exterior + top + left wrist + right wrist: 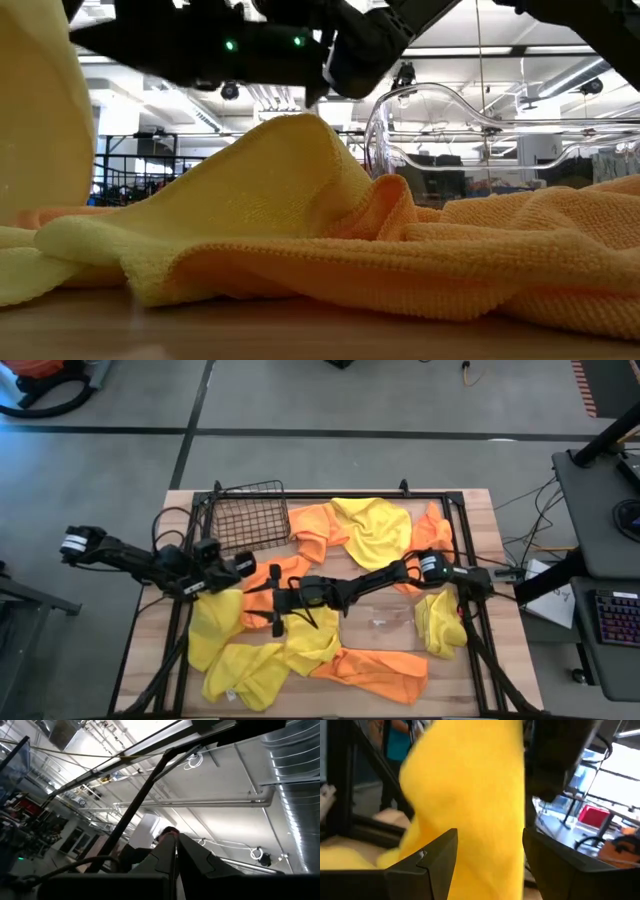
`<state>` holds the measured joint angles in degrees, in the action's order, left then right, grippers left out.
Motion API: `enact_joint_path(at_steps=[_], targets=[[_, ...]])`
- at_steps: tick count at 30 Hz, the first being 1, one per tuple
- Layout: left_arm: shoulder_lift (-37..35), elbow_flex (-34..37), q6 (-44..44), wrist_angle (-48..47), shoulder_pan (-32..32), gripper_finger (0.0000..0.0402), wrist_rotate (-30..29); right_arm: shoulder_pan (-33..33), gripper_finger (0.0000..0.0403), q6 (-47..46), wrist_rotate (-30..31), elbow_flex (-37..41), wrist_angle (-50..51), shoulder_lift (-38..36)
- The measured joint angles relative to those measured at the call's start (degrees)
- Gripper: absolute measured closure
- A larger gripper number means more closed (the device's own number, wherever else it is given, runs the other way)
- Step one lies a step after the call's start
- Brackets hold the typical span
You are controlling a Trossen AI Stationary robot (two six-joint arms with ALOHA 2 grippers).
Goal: Sort microfiber towel by color & place in baskets
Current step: Put the yellow towel into the transparent bin
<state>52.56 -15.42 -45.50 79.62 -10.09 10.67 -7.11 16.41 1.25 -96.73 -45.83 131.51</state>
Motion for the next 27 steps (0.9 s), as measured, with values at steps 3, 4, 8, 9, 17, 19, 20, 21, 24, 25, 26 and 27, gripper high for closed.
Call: enact_joint_path(at_steps=[3,4,8,9,17,19,20,21,24,25,26,27], targets=[[1.0,-0.1,0.0,-0.1,0.0,0.0398,-0.2,-0.4,0.0184,0.0,-0.6,-2.9,0.1,1.4],[1.4,-0.3,0.0,0.1,0.0,0.0398,-0.7,-0.5,0.0184,-0.2,-1.5,-4.1,0.1,2.1],[1.8,-0.6,0.5,2.1,0.0,0.0398,-1.0,-0.5,0.0184,-1.4,-1.7,-6.8,0.1,3.6],[1.6,-0.6,0.5,2.2,0.0,0.0398,-1.0,-0.5,0.0184,-1.5,-1.7,-7.2,0.1,3.7],[0.3,-0.6,-0.5,2.3,-0.1,0.0398,-1.3,0.2,0.0218,-1.4,-5.6,-11.3,4.5,5.4],[0.7,-0.6,-1.8,1.8,-0.1,0.0398,-2.5,1.1,0.0249,-1.4,-12.4,-14.7,10.4,6.5],[1.1,-0.7,-2.6,1.3,-0.1,0.0398,-2.8,1.4,0.0266,-1.5,-13.5,-16.6,12.8,7.2],[1.7,-0.8,-3.2,0.9,-0.1,0.0398,-2.9,1.6,0.0285,-1.5,-13.2,-18.2,15.1,7.8],[3.5,-0.9,-3.5,1.8,-0.2,0.0398,-2.8,1.8,0.0356,-0.7,-12.3,-21.0,15.8,9.5],[3.8,-1.1,-3.5,2.8,-0.3,0.0398,-2.7,1.6,0.0376,0.1,-12.3,-21.3,15.4,9.6],[4.1,-1.5,-3.5,3.8,-0.4,0.0398,-2.6,1.5,0.0383,0.5,-12.2,-21.4,15.4,9.6],[4.2,-1.6,-3.6,4.9,-0.4,0.0398,-2.3,1.4,0.0387,0.7,-12.1,-21.5,15.4,9.6]])
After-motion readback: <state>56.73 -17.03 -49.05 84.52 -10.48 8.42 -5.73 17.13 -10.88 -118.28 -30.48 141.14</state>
